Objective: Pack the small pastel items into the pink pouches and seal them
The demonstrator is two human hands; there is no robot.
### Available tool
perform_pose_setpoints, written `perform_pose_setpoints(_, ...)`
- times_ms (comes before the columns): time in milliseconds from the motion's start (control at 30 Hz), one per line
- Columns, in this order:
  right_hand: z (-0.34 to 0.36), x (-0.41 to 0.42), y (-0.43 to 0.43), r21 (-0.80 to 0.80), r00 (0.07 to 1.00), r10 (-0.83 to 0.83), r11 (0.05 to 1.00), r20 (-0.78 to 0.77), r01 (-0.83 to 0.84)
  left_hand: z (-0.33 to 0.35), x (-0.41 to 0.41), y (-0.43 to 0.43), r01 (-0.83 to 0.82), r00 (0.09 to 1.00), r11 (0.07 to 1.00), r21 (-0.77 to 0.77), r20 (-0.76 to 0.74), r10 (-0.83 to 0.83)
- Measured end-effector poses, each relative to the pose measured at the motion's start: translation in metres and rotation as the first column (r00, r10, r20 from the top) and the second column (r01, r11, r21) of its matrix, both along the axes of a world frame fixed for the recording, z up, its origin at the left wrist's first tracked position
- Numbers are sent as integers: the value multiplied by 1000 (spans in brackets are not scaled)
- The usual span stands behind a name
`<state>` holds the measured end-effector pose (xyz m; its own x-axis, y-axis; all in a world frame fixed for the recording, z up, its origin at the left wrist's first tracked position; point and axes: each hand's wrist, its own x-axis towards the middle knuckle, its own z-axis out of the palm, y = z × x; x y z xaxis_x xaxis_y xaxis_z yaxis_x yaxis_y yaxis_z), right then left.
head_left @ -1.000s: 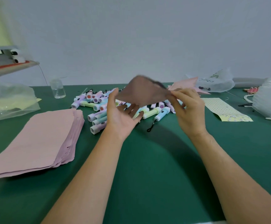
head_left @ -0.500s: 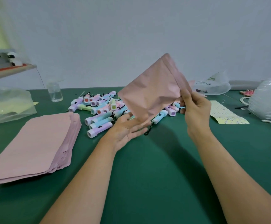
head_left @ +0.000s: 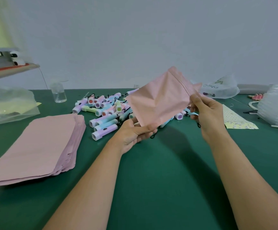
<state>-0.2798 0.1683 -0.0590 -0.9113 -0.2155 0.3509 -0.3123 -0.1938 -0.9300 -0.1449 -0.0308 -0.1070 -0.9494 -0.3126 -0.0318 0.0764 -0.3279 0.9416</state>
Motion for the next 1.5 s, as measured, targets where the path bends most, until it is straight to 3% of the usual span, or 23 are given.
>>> perform_pose_setpoints(133,-3,-15,9,-97,953,134,989,273,-111,2,2,-11,-20,996,968,249,-77,41)
perform_pose_setpoints(267,-16,-25,15,100,911,263,946,319,-308,3,2,-24,-49,995,906,420,-62,82)
perform_pose_setpoints(367,-22,-24,15,324,912,308,863,271,-388,4,0,-25,-56,998,962,266,-6,60)
perform_pose_setpoints(467,-27,-18,9,475,921,289,792,261,-383,4,-1,-21,-54,996,998,14,72,53)
perform_pose_setpoints(533,-28,-15,7,520,919,305,759,249,-393,3,0,-20,-19,997,989,-147,70,30)
perform_pose_setpoints(600,-27,-12,7,519,901,354,737,250,-434,2,0,-20,-28,995,977,-212,86,48)
perform_pose_setpoints(767,-28,-8,3,544,903,388,725,185,-423,-1,-2,-18,-80,992,977,-198,81,97)
perform_pose_setpoints(1067,-36,-5,-7,420,932,350,835,96,-356,-3,-3,-16,-100,991,982,-159,67,112)
perform_pose_setpoints(1267,-34,2,-5,468,891,445,770,93,-434,-5,-4,-15,-77,991,958,-276,81,103)
perform_pose_setpoints(1500,-36,3,-12,457,890,455,789,16,-411,-1,-2,-7,-79,996,953,-292,20,89)
